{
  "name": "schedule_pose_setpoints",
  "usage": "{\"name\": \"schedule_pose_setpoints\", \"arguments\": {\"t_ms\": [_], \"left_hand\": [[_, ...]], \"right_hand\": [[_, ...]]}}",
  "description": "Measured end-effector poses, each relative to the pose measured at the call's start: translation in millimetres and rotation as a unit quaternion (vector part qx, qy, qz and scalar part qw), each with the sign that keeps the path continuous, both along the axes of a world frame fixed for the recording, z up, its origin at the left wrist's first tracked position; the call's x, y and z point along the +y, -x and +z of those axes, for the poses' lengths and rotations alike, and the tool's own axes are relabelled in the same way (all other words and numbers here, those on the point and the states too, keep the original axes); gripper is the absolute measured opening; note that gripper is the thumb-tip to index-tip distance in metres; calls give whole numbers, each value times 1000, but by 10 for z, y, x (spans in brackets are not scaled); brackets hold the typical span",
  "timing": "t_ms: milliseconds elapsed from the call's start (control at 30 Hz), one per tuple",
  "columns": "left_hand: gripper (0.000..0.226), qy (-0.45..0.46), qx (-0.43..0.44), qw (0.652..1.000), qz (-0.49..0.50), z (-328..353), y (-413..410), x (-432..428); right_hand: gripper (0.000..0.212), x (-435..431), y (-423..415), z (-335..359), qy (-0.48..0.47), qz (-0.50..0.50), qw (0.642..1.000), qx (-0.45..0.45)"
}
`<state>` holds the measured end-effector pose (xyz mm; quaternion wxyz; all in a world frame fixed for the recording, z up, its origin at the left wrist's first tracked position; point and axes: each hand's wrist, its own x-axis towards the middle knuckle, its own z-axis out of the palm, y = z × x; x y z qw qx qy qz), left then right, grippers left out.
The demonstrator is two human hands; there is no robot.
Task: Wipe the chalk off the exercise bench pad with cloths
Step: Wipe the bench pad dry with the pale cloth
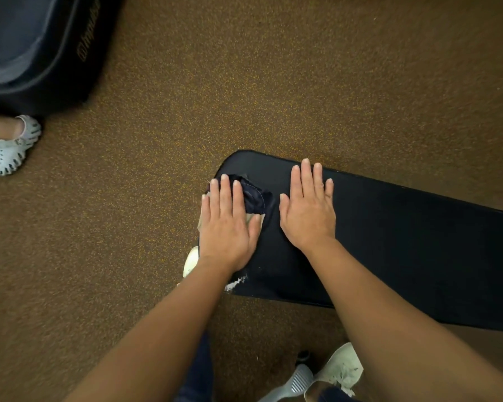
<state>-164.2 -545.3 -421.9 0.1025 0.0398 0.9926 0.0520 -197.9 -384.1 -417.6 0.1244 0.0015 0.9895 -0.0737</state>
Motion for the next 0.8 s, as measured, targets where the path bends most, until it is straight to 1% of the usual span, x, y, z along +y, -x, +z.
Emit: {"name": "schedule_pose_setpoints", "arguments": {"t_ms": [67,133,233,333,400,467,567,667,733,767,800], "left_hand": [[74,0,-1,1000,27,-7,177,4],[74,-17,-8,996,87,-5,315,86],[73,-31,2,991,132,4,226,183],[71,-26,17,994,103,27,-51,222],[73,-14,2,997,76,27,-105,193],[74,-2,-7,998,67,14,44,165],[74,0,-3,998,58,13,529,197],[70,-14,-6,999,-30,43,1012,172],[70,-27,1,997,-72,38,1099,75],[70,-34,6,997,-63,21,1071,31],[71,-43,15,998,-33,-4,1018,11]], "right_hand": [[63,-7,-2,-11,-5,0,1000,-1],[62,-13,-5,-24,-9,-3,1000,2],[62,-12,-7,-10,-7,-2,1000,0],[63,-5,-4,14,-3,1,1000,-5],[62,-8,3,25,-5,1,1000,-7],[62,-6,6,29,-4,2,1000,-12],[62,-2,7,21,-4,4,1000,-8],[62,-3,0,-6,-11,4,1000,1],[62,-5,-1,-10,-10,2,1000,2],[62,-5,1,-10,-7,2,1000,1],[62,-3,3,-10,-6,1,1000,0]]}}
